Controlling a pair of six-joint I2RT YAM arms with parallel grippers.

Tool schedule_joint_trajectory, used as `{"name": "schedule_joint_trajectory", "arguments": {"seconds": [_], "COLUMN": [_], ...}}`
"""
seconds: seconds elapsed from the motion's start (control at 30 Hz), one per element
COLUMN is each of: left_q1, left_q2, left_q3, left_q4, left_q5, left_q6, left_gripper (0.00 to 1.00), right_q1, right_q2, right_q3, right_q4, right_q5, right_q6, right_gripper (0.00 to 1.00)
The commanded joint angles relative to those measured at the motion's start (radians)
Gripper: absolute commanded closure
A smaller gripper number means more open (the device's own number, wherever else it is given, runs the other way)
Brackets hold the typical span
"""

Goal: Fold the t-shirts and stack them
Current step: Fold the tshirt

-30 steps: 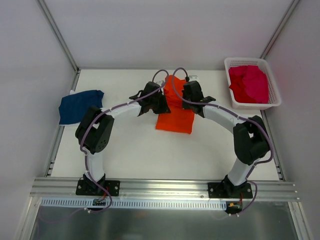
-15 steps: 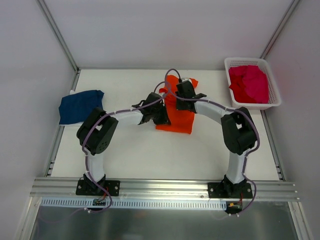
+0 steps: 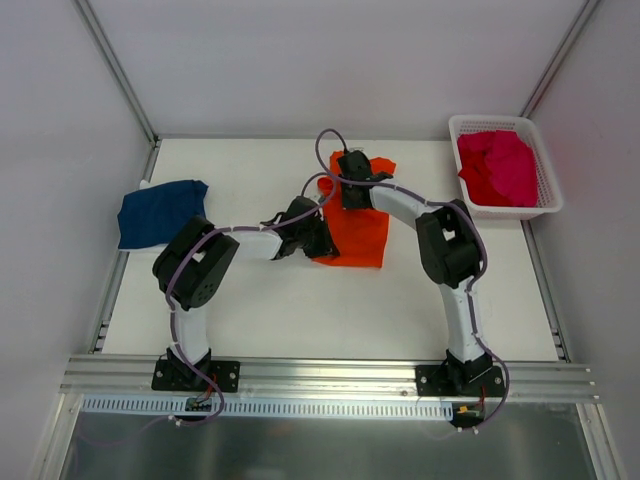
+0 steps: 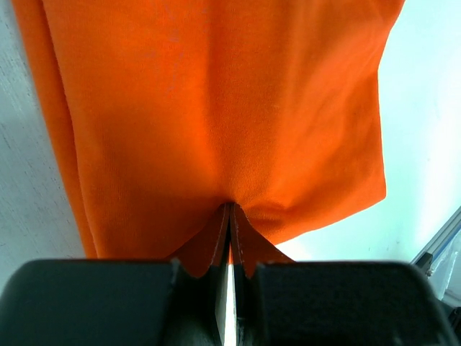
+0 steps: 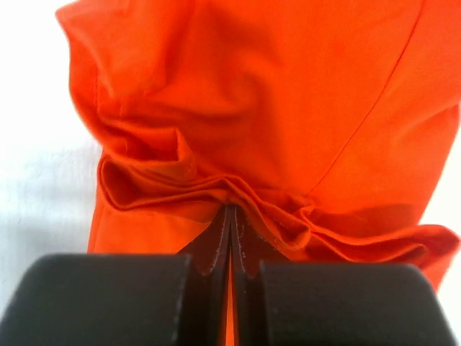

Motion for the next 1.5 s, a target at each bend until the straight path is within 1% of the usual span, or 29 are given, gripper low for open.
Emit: {"name": "schedule_joint_trajectory", "arguments": {"seconds": [0.0,0.03,0.07,0.2,0.3,0.4,0.47,0.53,0.57,0.6,0.7,0.77,0.93,1.07,1.17,1.2,1.27,1.3,1.33,1.37,1.4,1.43,1.47], "left_q1": [-0.013,-0.013,-0.013,-0.016,-0.019,-0.022,-0.028,-0.033,-0.035,-0.036,-0.038,-0.039,-0.051,-0.073,-0.107,-0.120,-0.131,-0.143,-0.150,-0.157,-0.168,-0.188,-0.199], "left_q2": [-0.028,-0.029,-0.032,-0.040,-0.048,-0.048,-0.051,-0.055,-0.055,-0.057,-0.061,-0.074,-0.113,-0.156,-0.199,-0.210,-0.245,-0.261,-0.293,-0.310,-0.330,-0.350,-0.389], "left_q3": [-0.048,-0.056,-0.071,-0.100,-0.120,-0.122,-0.119,-0.109,-0.097,-0.093,-0.086,-0.095,-0.134,-0.148,-0.158,-0.158,-0.160,-0.160,-0.160,-0.160,-0.158,-0.154,-0.154], "left_q4": [0.015,0.024,0.029,0.046,0.047,0.050,0.049,0.047,0.038,0.032,0.021,0.021,0.020,-0.008,-0.017,-0.023,-0.025,-0.025,-0.028,-0.031,-0.035,-0.048,-0.055], "left_q5": [0.027,0.028,0.030,0.032,0.027,0.027,0.021,0.010,0.010,0.009,0.008,0.002,-0.025,-0.085,-0.161,-0.175,-0.195,-0.224,-0.246,-0.260,-0.324,-0.347,-0.375], "left_q6": [-0.016,-0.019,-0.025,-0.033,-0.034,-0.037,-0.033,-0.021,-0.013,-0.011,-0.010,-0.010,-0.011,0.013,0.047,0.055,0.073,0.079,0.096,0.104,0.113,0.134,0.142], "left_gripper": [1.00,1.00,1.00,1.00,1.00,1.00,1.00,1.00,1.00,1.00,1.00,1.00,1.00,1.00,1.00,1.00,1.00,1.00,1.00,1.00,1.00,1.00,1.00], "right_q1": [-0.010,-0.011,-0.022,-0.044,-0.071,-0.085,-0.082,-0.071,-0.067,-0.058,-0.039,-0.024,0.008,0.033,0.053,0.059,0.070,0.074,0.084,0.088,0.094,0.111,0.119], "right_q2": [0.041,0.055,0.071,0.122,0.105,0.058,0.015,-0.077,-0.112,-0.182,-0.292,-0.323,-0.381,-0.433,-0.513,-0.537,-0.622,-0.654,-0.687,-0.756,-0.795,-0.830,-0.902], "right_q3": [0.132,0.162,0.236,0.371,0.407,0.385,0.311,0.232,0.141,0.094,-0.047,-0.104,-0.182,-0.268,-0.383,-0.450,-0.520,-0.555,-0.620,-0.653,-0.681,-0.730,-0.753], "right_q4": [-0.067,-0.084,-0.124,-0.192,-0.206,-0.215,-0.213,-0.193,-0.168,-0.158,-0.123,-0.126,-0.134,-0.150,-0.131,-0.120,-0.091,-0.081,-0.066,-0.061,-0.060,-0.061,-0.066], "right_q5": [0.112,0.129,0.154,0.230,0.262,0.251,0.225,0.179,0.161,0.126,0.035,0.002,-0.014,0.012,0.037,0.040,0.035,0.037,0.037,0.043,0.047,0.052,0.067], "right_q6": [-0.047,-0.069,-0.076,-0.147,-0.191,-0.196,-0.193,-0.175,-0.167,-0.158,-0.123,-0.116,-0.093,-0.032,0.005,0.016,0.040,0.063,0.077,0.089,0.106,0.117,0.127], "right_gripper": [1.00,1.00,1.00,1.00,1.00,1.00,1.00,1.00,1.00,1.00,1.00,1.00,1.00,1.00,1.00,1.00,0.97,0.90,0.88,0.86,0.82,0.81,0.78]}}
